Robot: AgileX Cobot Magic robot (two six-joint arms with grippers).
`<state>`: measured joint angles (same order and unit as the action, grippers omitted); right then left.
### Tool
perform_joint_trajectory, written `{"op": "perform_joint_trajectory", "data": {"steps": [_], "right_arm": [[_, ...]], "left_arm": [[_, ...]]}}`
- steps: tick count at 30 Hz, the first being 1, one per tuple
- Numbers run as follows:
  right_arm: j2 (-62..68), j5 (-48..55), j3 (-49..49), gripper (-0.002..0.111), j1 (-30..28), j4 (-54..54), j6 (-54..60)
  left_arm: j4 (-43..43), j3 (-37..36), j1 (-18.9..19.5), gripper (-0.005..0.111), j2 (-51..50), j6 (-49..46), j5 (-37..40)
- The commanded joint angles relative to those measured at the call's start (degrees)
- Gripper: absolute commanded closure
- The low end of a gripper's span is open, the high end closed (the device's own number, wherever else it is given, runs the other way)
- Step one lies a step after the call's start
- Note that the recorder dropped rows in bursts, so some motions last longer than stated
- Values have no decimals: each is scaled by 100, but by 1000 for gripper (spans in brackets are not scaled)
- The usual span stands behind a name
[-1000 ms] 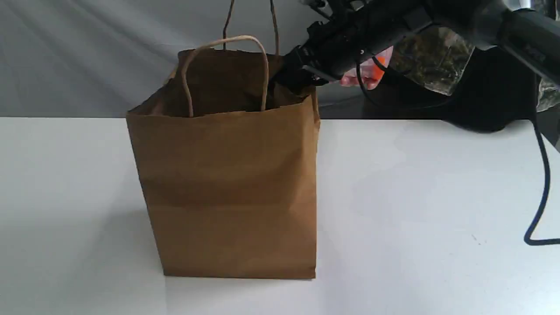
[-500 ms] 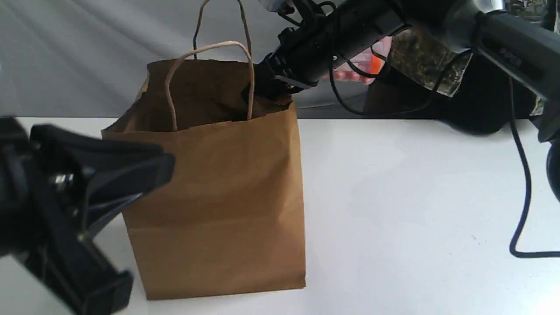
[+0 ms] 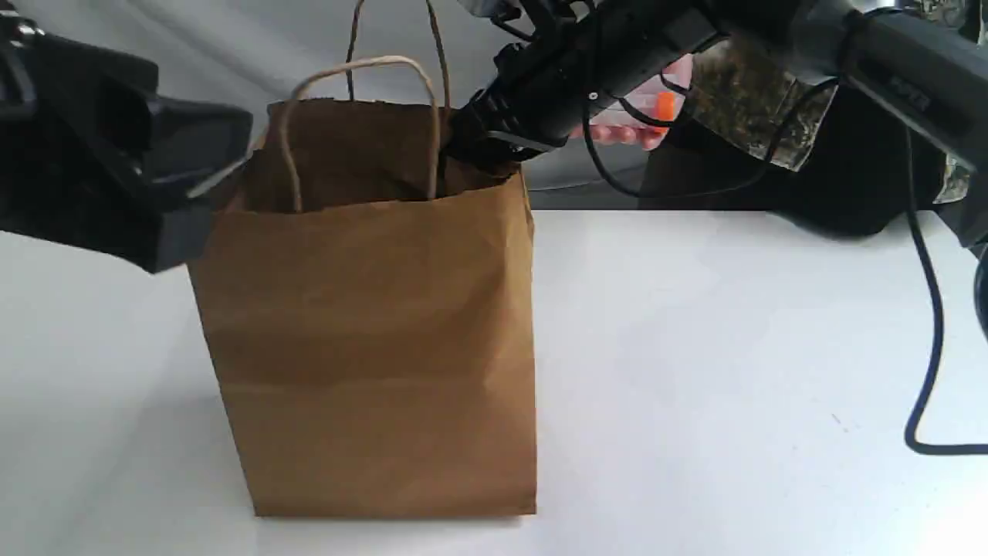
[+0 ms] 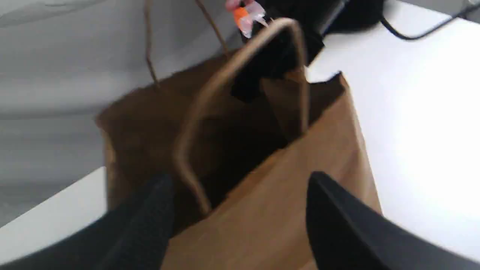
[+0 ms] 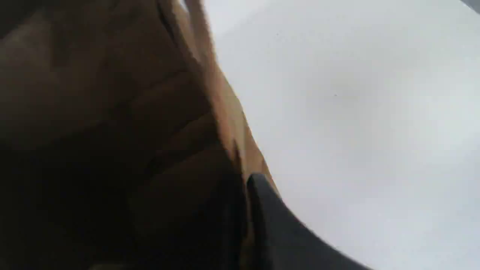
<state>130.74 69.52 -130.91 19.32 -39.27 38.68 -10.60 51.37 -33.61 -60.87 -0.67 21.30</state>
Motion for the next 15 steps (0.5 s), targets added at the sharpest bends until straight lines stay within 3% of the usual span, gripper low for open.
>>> {"op": "perform_joint_trajectory", "data": {"steps": [1,6,15], "right_arm": [[-220,45,14,108,15,65,-162],[-276,45,213,108,15,304,-145],[-293,45,894,108,15,181,135]], "left_arm": [[690,122,10,51,-336,-874,3],[856,499,10,51,-595,-1096,14],[830,526,10,51,-656,-1219,-303]]}}
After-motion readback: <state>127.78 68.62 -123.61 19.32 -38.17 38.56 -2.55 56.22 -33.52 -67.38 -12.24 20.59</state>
